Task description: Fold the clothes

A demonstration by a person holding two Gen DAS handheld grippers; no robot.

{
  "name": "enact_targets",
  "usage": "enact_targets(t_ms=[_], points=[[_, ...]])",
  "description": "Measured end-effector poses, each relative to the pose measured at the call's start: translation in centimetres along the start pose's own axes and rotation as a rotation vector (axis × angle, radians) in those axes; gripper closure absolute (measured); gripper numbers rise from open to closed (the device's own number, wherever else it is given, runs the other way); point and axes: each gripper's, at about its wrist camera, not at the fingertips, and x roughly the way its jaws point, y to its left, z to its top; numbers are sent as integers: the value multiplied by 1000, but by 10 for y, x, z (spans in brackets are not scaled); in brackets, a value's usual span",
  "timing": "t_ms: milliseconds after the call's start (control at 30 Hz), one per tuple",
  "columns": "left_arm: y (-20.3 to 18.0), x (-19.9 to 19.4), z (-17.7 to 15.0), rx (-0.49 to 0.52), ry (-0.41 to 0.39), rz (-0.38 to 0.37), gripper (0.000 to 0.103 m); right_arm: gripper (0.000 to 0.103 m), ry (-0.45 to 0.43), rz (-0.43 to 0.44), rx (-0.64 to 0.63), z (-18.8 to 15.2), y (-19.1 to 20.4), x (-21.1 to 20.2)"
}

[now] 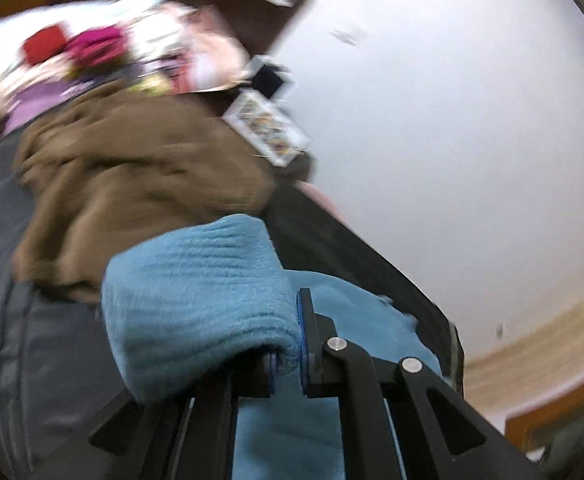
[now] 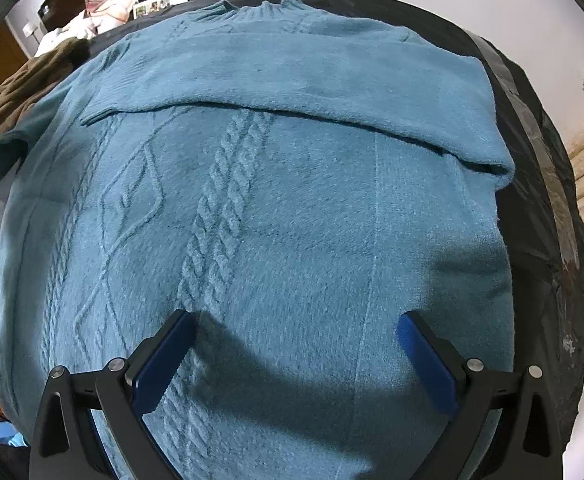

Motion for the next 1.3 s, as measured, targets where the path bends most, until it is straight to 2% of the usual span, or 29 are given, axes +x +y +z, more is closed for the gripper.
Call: enact_targets(t_ms=[200, 333, 433, 533, 633, 700, 767, 900, 1067, 1167, 1300], points=[[-107, 42, -29, 245, 101, -125, 94, 0, -20, 16, -9, -5, -1, -1], [-158, 85, -61, 376, 198, -160, 94, 0, -33, 32, -13, -8, -2, -2], [-187, 119, -90, 478, 278, -155, 94, 0, -44, 52, -8, -10, -4, -3], [-208, 131, -125, 576, 349, -114, 92, 0, -55, 73, 5, -11, -6, -3], [-217, 151, -146, 648, 410, -115, 76, 0, -63, 91, 16, -12, -8, -3], [-220, 154, -158, 682, 435, -128, 59, 0, -66, 103, 23, -13, -9, -4], [-219, 151, -165, 705, 445, -140, 50, 0, -66, 115, 32, -13, -11, -4], [-205, 139, -162, 677, 441, -154, 39, 0, -51, 132, 59, -11, -13, -5], [-162, 124, -132, 512, 420, -189, 34, 0, -28, 191, 154, -3, -24, -9], [-138, 117, -114, 453, 384, -150, 31, 0, -57, 189, 160, 5, -16, -19], [-105, 115, -96, 377, 354, -87, 30, 0, -126, 146, 48, 31, 12, -53]])
